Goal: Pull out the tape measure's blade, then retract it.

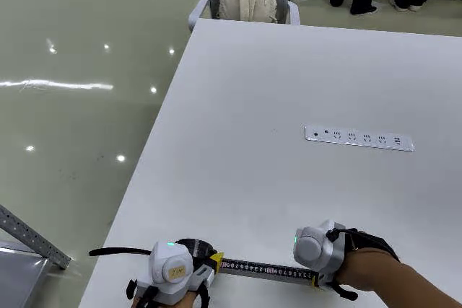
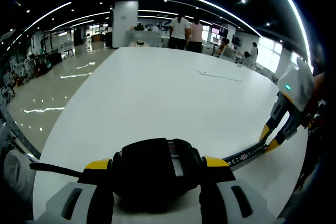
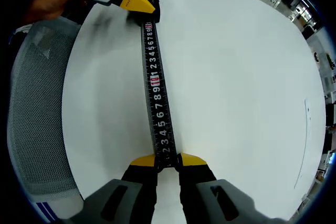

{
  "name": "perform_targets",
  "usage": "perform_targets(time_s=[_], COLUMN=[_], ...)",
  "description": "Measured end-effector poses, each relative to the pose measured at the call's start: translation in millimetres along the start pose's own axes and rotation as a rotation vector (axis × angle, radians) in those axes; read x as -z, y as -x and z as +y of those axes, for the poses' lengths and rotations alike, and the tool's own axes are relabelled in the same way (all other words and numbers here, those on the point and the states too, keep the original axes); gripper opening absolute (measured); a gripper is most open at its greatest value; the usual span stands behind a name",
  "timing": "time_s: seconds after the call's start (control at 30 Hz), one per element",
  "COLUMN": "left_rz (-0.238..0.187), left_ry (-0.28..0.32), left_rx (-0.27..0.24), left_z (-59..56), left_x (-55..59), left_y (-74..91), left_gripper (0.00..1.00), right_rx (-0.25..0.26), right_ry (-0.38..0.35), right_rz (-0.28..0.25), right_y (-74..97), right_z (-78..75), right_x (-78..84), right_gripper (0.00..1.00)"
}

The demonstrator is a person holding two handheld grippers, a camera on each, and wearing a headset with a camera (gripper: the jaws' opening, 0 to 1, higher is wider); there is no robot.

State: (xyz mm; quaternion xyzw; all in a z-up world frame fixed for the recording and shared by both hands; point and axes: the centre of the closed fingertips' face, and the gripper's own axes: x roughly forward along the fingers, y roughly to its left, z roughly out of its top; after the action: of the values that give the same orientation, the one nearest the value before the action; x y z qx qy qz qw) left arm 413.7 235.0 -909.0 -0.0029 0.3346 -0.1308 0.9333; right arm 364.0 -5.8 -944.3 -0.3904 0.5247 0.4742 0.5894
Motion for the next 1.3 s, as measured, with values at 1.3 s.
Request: perform_targets(time_s=[1.3], left_rz=[0.002], left_ry=[0.004], left_rx=[0.001], left_z=[-0.5], left_x=[0.2], left_y=[-0.2], left_gripper=[0.63], right_rx=[0.004], right_ry=[-0.004], right_rz=[-0.022], right_y=[-2.7], right_z=[2.2], right_x=[-14.7], right_gripper=[0.15])
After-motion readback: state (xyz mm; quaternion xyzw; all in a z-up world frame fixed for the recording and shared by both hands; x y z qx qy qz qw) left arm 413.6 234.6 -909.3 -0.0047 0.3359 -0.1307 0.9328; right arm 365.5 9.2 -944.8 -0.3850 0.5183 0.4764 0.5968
